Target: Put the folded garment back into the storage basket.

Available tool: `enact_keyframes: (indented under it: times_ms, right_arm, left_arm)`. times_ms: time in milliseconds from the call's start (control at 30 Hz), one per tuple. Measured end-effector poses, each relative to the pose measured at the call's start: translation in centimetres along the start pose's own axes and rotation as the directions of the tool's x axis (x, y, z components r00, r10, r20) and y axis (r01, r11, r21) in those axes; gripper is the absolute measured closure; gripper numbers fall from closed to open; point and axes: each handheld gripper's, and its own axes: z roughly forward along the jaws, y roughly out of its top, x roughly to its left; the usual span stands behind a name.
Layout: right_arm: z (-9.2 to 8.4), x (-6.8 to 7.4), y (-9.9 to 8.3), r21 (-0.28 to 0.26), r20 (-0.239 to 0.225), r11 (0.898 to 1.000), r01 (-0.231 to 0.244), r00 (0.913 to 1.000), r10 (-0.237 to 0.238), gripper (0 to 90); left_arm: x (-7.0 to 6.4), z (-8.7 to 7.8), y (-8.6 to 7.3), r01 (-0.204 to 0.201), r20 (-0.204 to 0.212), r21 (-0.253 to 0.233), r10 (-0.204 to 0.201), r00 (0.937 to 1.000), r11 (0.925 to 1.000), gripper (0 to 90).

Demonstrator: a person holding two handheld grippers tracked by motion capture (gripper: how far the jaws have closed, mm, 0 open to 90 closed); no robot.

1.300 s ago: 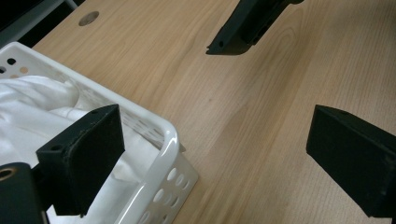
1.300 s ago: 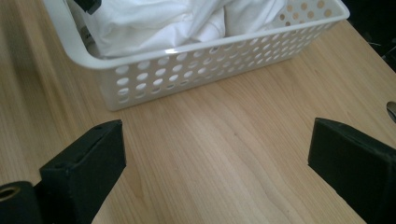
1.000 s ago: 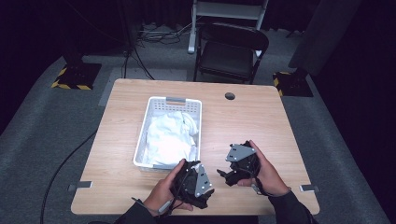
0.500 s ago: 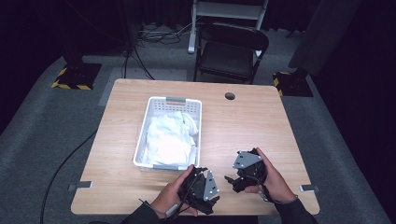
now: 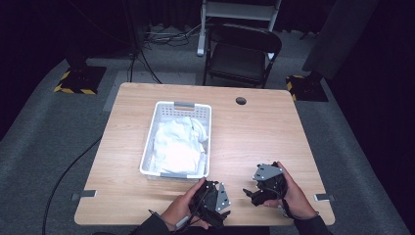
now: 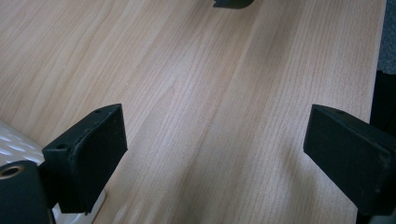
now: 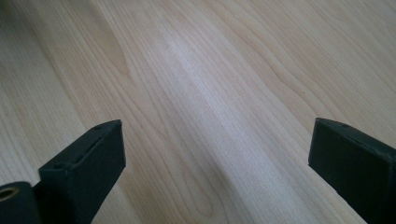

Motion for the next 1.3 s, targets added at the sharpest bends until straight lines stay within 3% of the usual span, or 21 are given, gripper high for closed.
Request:
enact_keyframes:
  times_ms: [400, 733, 900, 1000, 1100, 1267, 1300]
  right_arm:
    - [-0.6, -0.2, -2.4, -0.010, 0.011, 1.000, 0.002, 0.9999, -0.002, 3.9]
    - [-0.8, -0.8, -5.0, -0.010, 0.006, 0.995, -0.097, 0.9953, 0.097, 3.9]
    - [-1.1, -1.0, -6.3, -0.016, 0.001, 0.991, -0.135, 0.9908, 0.135, 3.9]
    - [-1.2, -1.1, -7.0, -0.027, -0.009, 0.986, -0.166, 0.9861, 0.166, 3.8]
    - [-1.4, -1.3, -7.6, -0.039, -0.023, 0.979, -0.199, 0.9798, 0.199, 3.7]
    - [-1.1, -1.8, -8.8, -0.075, -0.077, 0.954, -0.291, 0.9554, 0.285, 1.6]
    - [-1.2, -1.8, -8.9, -0.078, -0.078, 0.954, -0.290, 0.9555, 0.284, 1.6]
  left_arm:
    - [0.1, 0.7, -0.9, 0.008, 0.040, 0.027, -0.009, 0.9992, 0.9996, 5.8]
    - [0.8, 1.0, -1.8, 0.054, 0.106, 0.024, -0.056, 0.9928, 0.9983, 4.9]
    - [1.2, 1.1, -2.2, 0.089, 0.146, 0.017, -0.091, 0.9851, 0.9958, 4.7]
    - [1.5, 1.2, -2.6, 0.114, 0.175, 0.012, -0.114, 0.9779, 0.9934, 4.5]
    - [1.6, 1.2, -2.8, 0.117, 0.177, 0.003, -0.115, 0.9775, 0.9932, 3.6]
    - [1.6, 1.1, -2.8, 0.119, 0.178, 0.003, -0.117, 0.9770, 0.9929, 3.5]
    - [1.6, 1.2, -2.8, 0.118, 0.178, 0.001, -0.116, 0.9771, 0.9930, 3.4]
